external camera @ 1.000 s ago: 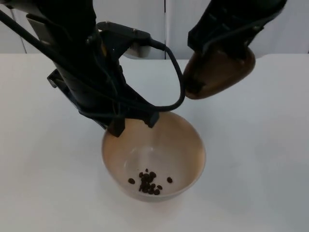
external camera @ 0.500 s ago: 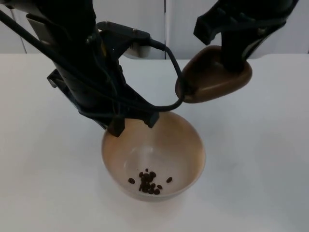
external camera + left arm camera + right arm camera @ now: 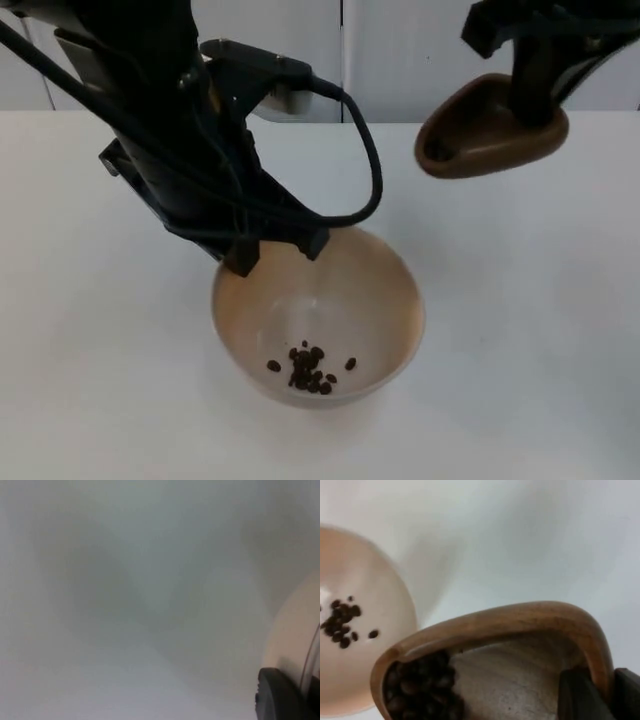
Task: Pick up the bowl with the left hand and pour the coffee beans from the cup into the bowl with the right hand.
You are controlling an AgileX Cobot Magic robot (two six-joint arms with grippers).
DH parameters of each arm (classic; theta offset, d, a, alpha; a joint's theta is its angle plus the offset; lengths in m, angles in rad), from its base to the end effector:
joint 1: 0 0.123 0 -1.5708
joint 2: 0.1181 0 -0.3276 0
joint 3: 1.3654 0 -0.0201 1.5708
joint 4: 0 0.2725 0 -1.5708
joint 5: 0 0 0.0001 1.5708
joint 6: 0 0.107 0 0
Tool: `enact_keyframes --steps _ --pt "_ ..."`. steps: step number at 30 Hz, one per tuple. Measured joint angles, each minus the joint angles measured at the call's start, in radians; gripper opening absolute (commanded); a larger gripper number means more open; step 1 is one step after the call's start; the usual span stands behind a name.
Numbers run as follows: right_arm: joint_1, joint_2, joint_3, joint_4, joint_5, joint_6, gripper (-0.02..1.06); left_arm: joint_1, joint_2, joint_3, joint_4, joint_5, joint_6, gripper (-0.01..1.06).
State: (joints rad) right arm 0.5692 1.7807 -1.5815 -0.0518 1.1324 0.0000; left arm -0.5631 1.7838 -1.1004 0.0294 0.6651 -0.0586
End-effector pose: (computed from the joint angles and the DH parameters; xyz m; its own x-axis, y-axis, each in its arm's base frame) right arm 0.3504 0.2183 0.3214 -0.7859 -0.5290 -0.3202 -0.5431 0.8381 -0.0515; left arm 0.3188 -0.1990 0.1945 -0.8236 0.4780 -0.3053 0.5002 0.8659 0.0064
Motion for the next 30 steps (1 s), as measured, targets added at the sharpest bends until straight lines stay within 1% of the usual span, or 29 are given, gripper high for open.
enact_keyframes --steps 1,4,5,9,10,14,15,16,17,20,21,22,23,28,30 --pt "-0.013 0.000 0.000 0.000 -0.005 0.000 0.00 0.010 0.000 0.000 0.000 -0.001 0.002 0.00" --pt "-0.050 -0.002 0.022 0.000 -0.034 0.000 0.00 0.085 0.000 0.000 -0.035 -0.004 0.023 0.00" --pt "-0.050 -0.002 0.022 0.000 -0.034 0.000 0.00 0.085 0.000 0.000 -0.035 -0.004 0.023 0.00" --pt "-0.090 -0.002 0.100 0.002 -0.094 0.000 0.00 0.194 0.000 0.000 -0.181 -0.004 0.126 0.00" --pt "-0.090 -0.002 0.100 0.002 -0.094 0.000 0.00 0.194 0.000 0.000 -0.181 -0.004 0.126 0.00" --pt "-0.133 -0.004 0.205 0.028 -0.183 0.000 0.00 0.280 0.000 0.000 -0.305 -0.006 0.212 0.00" --pt "-0.142 -0.004 0.228 0.033 -0.213 0.006 0.00 0.289 0.000 0.000 -0.314 -0.006 0.220 0.00" --pt "-0.142 -0.004 0.228 0.033 -0.213 0.006 0.00 0.289 0.000 0.000 -0.314 -0.006 0.220 0.00" --pt "-0.148 -0.004 0.255 0.035 -0.244 0.011 0.00 0.300 0.000 0.002 -0.324 -0.010 0.226 0.00" --pt "-0.150 -0.004 0.321 0.037 -0.333 0.053 0.00 0.316 0.000 0.042 -0.345 -0.052 0.234 0.00" --pt "-0.150 -0.004 0.321 0.037 -0.333 0.053 0.00 0.316 0.000 0.042 -0.345 -0.052 0.234 0.00" --pt "-0.150 -0.004 0.348 0.037 -0.376 0.072 0.00 0.319 0.000 0.067 -0.355 -0.083 0.234 0.00" --pt "-0.150 -0.004 0.360 0.035 -0.395 0.085 0.00 0.319 0.000 0.085 -0.361 -0.104 0.234 0.00" --pt "-0.150 -0.004 0.403 0.035 -0.456 0.116 0.00 0.319 0.000 0.133 -0.378 -0.160 0.234 0.00" --pt "-0.150 -0.004 0.409 0.035 -0.461 0.122 0.00 0.319 0.000 0.141 -0.380 -0.169 0.234 0.00"
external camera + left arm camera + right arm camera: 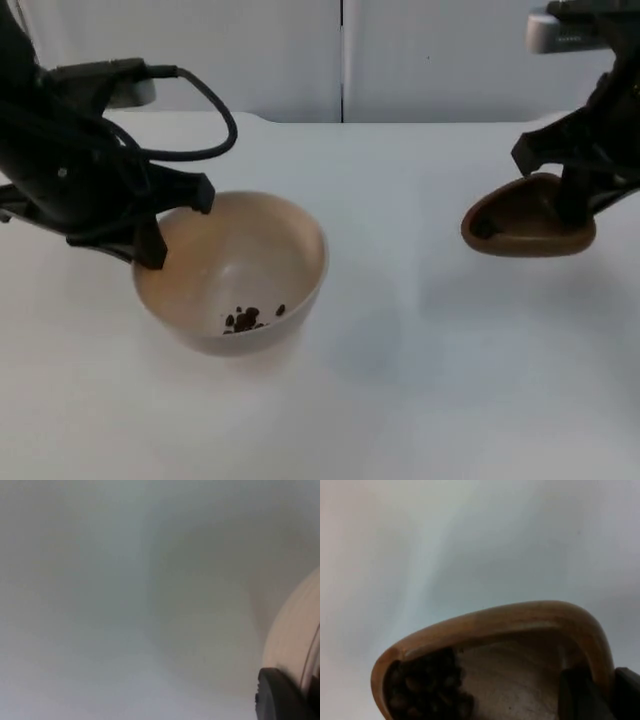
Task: Pick up the bowl with the left hand and pour the coffee beans from the cup into the bowl with the right hand.
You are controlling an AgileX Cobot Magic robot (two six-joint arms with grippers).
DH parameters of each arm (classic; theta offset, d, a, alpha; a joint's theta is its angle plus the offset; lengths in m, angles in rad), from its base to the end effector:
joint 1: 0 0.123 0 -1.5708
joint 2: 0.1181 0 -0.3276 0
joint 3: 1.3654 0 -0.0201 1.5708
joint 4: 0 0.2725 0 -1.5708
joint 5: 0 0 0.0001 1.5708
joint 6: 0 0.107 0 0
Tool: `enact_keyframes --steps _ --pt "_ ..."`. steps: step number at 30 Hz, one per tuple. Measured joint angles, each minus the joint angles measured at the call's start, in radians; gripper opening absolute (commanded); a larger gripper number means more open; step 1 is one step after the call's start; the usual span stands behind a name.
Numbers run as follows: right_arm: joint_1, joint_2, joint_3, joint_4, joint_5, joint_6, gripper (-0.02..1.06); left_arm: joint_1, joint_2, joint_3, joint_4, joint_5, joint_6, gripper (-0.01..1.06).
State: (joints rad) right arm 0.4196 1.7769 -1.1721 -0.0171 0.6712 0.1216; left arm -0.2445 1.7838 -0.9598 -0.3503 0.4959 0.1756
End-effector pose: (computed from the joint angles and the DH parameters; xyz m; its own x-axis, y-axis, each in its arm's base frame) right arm 0.3575 0.1582 0.2169 -0.8860 -0.2770 -0.3718 -0.3099 0.9503 0.0305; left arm 0.3444 -0.1040 0.1659 -0.9382 0.0969 -0.3321 0.1702 0.9651 -0.1992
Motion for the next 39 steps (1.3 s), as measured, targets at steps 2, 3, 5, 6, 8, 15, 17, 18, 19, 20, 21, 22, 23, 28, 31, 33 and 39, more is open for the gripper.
enact_keyframes --steps 2,3,5,6,8,15,17,18,19,20,21,22,23,28,31,33,39 --pt "-0.001 0.000 0.017 0.000 -0.016 0.013 0.00 0.000 0.000 0.013 -0.001 -0.013 0.000 0.00" --pt "-0.007 0.000 0.027 0.000 -0.024 0.015 0.00 0.000 0.000 0.015 -0.001 -0.015 0.000 0.00" --pt "-0.013 0.000 0.041 0.000 -0.035 0.017 0.00 0.000 0.000 0.015 -0.001 -0.015 0.000 0.00" --pt "-0.021 0.000 0.058 0.000 -0.045 0.020 0.00 0.000 0.000 0.017 -0.001 -0.015 0.000 0.00" --pt "-0.038 0.000 0.090 0.000 -0.067 0.025 0.00 0.000 0.000 0.030 -0.004 -0.026 0.000 0.00" --pt "-0.056 0.000 0.163 0.000 -0.123 0.040 0.00 0.000 -0.002 0.094 -0.004 -0.091 -0.022 0.00" --pt "-0.056 0.000 0.169 0.000 -0.131 0.040 0.00 0.000 -0.002 0.094 -0.004 -0.091 -0.022 0.00" --pt "-0.056 0.000 0.182 0.000 -0.149 0.041 0.00 0.000 -0.002 0.094 -0.004 -0.091 -0.024 0.00" --pt "-0.056 0.000 0.190 0.000 -0.161 0.042 0.00 0.000 -0.002 0.094 -0.004 -0.089 -0.025 0.00" --pt "-0.056 0.000 0.200 0.000 -0.175 0.042 0.00 0.000 -0.002 0.094 -0.004 -0.087 -0.025 0.00" --pt "-0.056 0.000 0.200 0.000 -0.175 0.042 0.00 0.000 -0.002 0.094 -0.004 -0.087 -0.025 0.00" --pt "-0.056 0.000 0.211 0.000 -0.191 0.043 0.00 0.000 -0.002 0.094 -0.002 -0.087 -0.025 0.00" --pt "-0.056 0.000 0.221 0.000 -0.205 0.048 0.00 0.000 -0.002 0.094 -0.002 -0.085 -0.025 0.00" --pt "-0.056 0.013 0.245 0.000 -0.238 0.062 0.00 0.000 -0.002 0.094 0.003 -0.069 -0.025 0.00" --pt "-0.056 0.050 0.247 0.000 -0.253 0.065 0.00 0.000 -0.002 0.094 0.015 -0.066 -0.025 0.00" --pt "-0.056 0.064 0.247 0.000 -0.257 0.066 0.00 0.000 -0.002 0.094 0.017 -0.064 -0.025 0.00" --pt "-0.056 0.107 0.247 0.000 -0.287 0.068 0.00 0.000 0.003 0.094 0.028 -0.062 -0.025 0.00"
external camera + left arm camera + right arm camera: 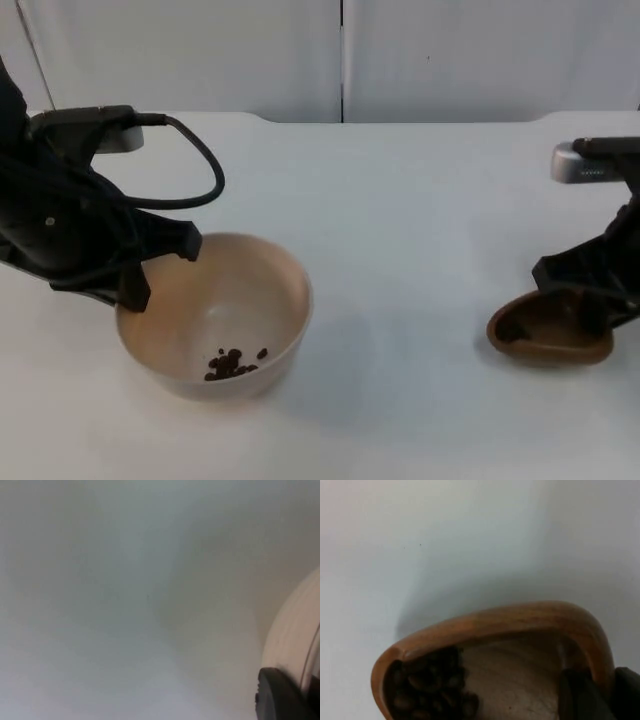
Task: Pick up the bowl with the left hand and pour the coffee beans from the cup into the bowl with the right hand.
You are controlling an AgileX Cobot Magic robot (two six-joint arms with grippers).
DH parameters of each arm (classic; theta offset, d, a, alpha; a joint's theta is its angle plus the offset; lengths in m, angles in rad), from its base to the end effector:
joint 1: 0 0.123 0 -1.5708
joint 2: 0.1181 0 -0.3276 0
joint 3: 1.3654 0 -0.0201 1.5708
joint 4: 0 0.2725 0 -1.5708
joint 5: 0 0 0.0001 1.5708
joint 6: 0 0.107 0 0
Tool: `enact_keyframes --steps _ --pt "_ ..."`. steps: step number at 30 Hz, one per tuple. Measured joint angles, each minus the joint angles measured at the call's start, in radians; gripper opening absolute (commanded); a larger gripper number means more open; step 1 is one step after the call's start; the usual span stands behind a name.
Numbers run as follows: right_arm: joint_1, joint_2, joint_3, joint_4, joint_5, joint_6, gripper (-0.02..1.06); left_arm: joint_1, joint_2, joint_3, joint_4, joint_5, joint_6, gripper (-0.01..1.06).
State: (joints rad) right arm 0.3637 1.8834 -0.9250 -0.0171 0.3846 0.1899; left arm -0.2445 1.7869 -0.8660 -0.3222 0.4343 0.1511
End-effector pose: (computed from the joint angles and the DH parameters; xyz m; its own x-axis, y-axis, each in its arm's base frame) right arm 0.3374 0.1277 0.1234 -0.9364 -0.1711 -0.3063 -0.1946 0.9797 0.0477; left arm 0.3255 -0.0959 0.1436 -0.9508 0.0917 -0.2959 0.1469 0.9744 -0.1703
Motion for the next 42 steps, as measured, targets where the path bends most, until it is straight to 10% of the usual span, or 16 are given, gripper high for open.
enact_keyframes --steps 36,42 --pt "0.000 0.049 0.000 0.000 -0.020 0.002 0.09 0.000 0.030 0.000 0.023 0.004 -0.002 0.00" --pt "0.000 0.049 0.000 0.000 -0.020 0.002 0.29 0.000 0.030 0.000 0.023 0.004 -0.002 0.25"
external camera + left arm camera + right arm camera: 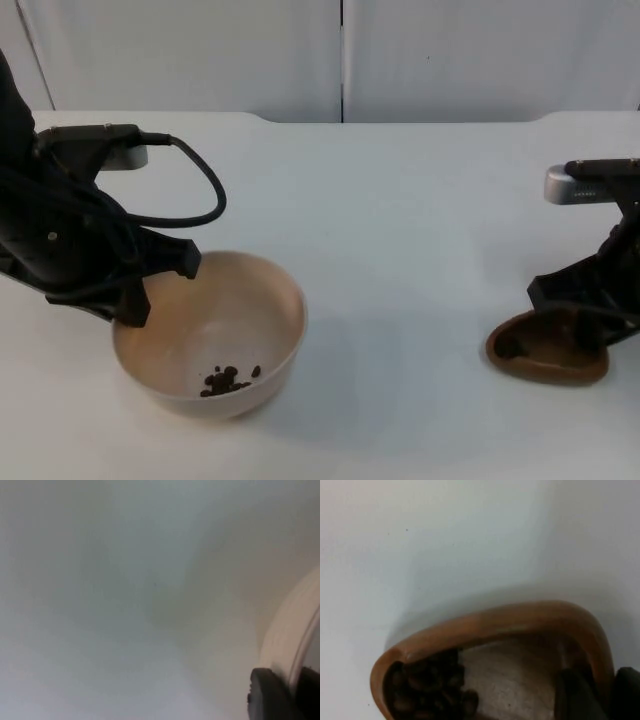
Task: Pick up the bowl with the left hand and pour the coffee beans from the cup into the bowl with the right hand.
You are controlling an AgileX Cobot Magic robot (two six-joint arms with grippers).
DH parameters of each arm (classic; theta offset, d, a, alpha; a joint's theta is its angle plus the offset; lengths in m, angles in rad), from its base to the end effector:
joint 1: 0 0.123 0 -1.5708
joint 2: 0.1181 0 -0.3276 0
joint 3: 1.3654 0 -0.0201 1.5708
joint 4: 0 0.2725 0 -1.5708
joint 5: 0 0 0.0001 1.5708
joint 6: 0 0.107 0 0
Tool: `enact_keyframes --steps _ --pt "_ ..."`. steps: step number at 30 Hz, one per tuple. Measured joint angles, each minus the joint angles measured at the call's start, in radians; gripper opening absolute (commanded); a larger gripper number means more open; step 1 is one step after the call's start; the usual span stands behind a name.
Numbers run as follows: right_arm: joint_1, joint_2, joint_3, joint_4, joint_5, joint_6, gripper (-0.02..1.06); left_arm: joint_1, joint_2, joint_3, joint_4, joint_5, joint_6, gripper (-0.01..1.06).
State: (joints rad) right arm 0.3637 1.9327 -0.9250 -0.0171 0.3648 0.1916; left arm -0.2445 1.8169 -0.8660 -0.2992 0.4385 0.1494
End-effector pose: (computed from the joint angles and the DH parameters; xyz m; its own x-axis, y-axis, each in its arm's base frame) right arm 0.3389 0.1283 0.1062 -0.9448 -0.1727 -0.2785 -0.1920 0.9804 0.0435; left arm 0.3255 -0.0950 0.1331 -0.9575 0.1135 -0.2652 0.1582 0.9754 -0.1538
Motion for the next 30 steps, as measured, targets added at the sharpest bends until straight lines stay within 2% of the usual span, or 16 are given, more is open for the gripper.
enact_keyframes --steps 5,6,9,13,15,22,30 --pt "0.000 0.000 0.000 0.000 0.000 0.002 0.44 0.000 0.000 0.000 0.000 0.000 0.000 0.62" --pt "0.000 0.000 0.000 0.000 0.000 0.002 0.44 0.000 0.000 0.000 0.000 0.000 0.000 0.62" --pt "0.000 0.000 0.000 0.000 0.000 0.011 0.52 0.000 0.000 0.000 0.000 0.000 0.000 0.73" --pt "0.000 0.000 0.000 0.002 0.000 0.026 0.62 0.000 0.000 0.000 0.000 0.000 0.000 0.74" --pt "0.000 -0.002 0.000 0.002 0.000 0.026 0.64 0.000 -0.007 -0.002 0.000 0.000 0.000 0.74" --pt "0.000 -0.096 0.000 0.002 0.011 0.030 0.64 0.000 -0.103 -0.002 0.000 -0.002 0.000 0.74" --pt "0.000 -0.342 0.000 0.000 0.116 0.013 0.64 0.000 -0.322 -0.002 0.000 0.002 0.000 0.74"
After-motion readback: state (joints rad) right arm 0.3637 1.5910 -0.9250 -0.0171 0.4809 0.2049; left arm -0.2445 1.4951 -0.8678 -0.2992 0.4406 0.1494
